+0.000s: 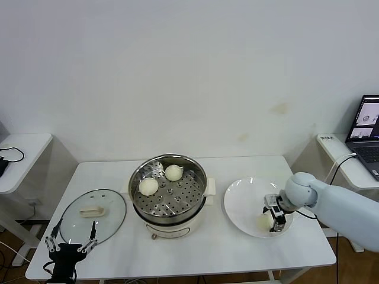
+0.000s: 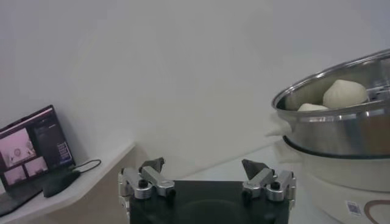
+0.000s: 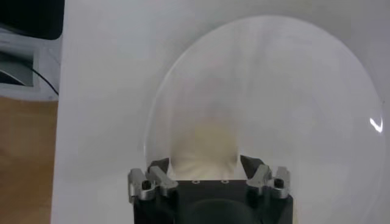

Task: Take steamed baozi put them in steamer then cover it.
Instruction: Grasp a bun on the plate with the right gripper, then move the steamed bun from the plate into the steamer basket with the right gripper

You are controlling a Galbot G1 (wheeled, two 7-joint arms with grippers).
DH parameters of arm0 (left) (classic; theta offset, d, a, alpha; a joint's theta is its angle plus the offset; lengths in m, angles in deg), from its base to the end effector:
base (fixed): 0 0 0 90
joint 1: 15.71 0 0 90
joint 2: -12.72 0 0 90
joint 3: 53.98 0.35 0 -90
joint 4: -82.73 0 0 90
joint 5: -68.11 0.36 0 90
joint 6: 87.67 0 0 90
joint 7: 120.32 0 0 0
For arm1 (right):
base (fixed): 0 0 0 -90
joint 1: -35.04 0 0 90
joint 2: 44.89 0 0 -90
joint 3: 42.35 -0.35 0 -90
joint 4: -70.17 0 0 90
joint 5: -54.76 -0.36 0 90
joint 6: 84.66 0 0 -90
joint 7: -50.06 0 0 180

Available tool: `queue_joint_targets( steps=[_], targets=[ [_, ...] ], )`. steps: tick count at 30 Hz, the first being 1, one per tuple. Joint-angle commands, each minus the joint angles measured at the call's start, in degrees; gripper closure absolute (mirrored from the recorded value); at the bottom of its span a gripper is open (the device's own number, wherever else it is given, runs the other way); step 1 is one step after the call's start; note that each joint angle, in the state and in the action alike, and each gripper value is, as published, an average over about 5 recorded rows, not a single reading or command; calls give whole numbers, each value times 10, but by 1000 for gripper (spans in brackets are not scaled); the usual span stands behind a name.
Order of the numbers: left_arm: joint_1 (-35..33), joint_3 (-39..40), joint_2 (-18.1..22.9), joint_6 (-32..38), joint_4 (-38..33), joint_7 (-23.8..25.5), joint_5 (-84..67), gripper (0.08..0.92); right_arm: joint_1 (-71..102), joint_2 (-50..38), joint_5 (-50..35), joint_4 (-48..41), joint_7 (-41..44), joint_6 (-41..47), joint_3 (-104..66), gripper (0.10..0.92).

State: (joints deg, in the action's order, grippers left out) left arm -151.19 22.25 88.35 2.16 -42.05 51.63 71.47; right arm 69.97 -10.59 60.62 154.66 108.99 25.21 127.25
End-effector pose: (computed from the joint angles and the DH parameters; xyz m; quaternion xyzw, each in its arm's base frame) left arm 0.1139 0.1041 -0.2908 0.0775 -0.9735 -0.2053 0.0644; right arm 0.4534 -0.1191 -0.2378 0.5147 -0.5190 0.5422 0.4144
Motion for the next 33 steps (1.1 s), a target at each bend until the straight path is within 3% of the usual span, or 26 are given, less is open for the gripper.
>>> queue_joint_targets(
  steps=[1,15,24,33],
  targets=[
    [0,1,0,0,0,0,0,177,-27,-2,-6,-2,31,2,7,370],
    [2,0,-5,0,-4,-1,-3,177,-218,-1,-85,2,69,2,42,372],
    [2,0,-9,0,-9,0,-5,177,-382,101,-168,-7,44,16,122,372],
    [2,-3,-7,-1,-9,0,-5,177,-428,235,-227,-12,-5,25,170,372]
  ],
)
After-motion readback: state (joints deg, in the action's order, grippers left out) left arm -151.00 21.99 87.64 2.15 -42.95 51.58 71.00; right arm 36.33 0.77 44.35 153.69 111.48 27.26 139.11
